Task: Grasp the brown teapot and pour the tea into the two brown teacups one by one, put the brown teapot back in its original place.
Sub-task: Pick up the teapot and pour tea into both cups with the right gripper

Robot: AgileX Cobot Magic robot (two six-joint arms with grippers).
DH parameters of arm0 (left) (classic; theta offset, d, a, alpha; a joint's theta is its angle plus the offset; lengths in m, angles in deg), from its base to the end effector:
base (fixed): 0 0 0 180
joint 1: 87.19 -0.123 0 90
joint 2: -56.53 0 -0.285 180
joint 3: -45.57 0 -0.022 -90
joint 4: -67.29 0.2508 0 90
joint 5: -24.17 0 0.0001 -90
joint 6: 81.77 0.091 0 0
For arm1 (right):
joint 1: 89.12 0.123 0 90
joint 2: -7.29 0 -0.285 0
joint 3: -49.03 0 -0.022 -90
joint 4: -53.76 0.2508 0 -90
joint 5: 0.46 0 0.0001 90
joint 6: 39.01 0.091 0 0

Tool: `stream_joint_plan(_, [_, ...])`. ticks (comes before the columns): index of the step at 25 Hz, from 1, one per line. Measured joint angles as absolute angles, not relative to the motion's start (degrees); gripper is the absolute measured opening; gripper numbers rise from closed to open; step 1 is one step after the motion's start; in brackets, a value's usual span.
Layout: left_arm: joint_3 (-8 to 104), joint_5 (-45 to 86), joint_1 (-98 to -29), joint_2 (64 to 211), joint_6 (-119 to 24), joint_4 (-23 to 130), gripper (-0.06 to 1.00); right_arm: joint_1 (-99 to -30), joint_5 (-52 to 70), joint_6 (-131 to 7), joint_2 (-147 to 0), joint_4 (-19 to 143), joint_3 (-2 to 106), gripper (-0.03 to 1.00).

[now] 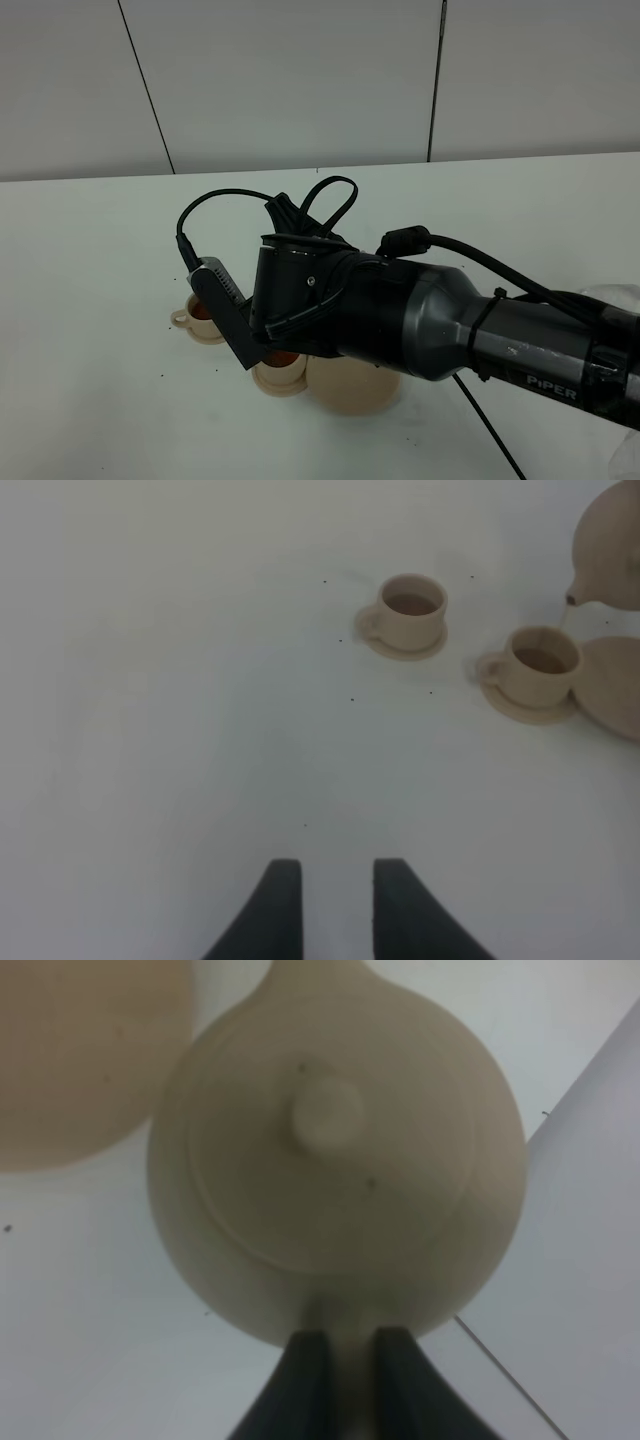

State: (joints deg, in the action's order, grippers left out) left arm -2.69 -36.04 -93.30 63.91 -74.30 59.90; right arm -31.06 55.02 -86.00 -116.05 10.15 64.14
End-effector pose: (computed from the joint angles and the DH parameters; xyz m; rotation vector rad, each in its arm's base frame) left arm -0.0054 -0.0108 0.2801 0.0300 2.0151 -0.0031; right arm 0.2733 0.3406 0.2358 -2.3668 1.2214 -0.9086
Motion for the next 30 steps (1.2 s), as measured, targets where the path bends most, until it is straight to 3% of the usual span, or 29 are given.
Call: stream_joint_plan(30, [-2.7,-36.0,-93.3,63.9,-74.3,59.9,0.24,-30.6,55.4,-85.9,-116.1,10.1,64.1,0.1])
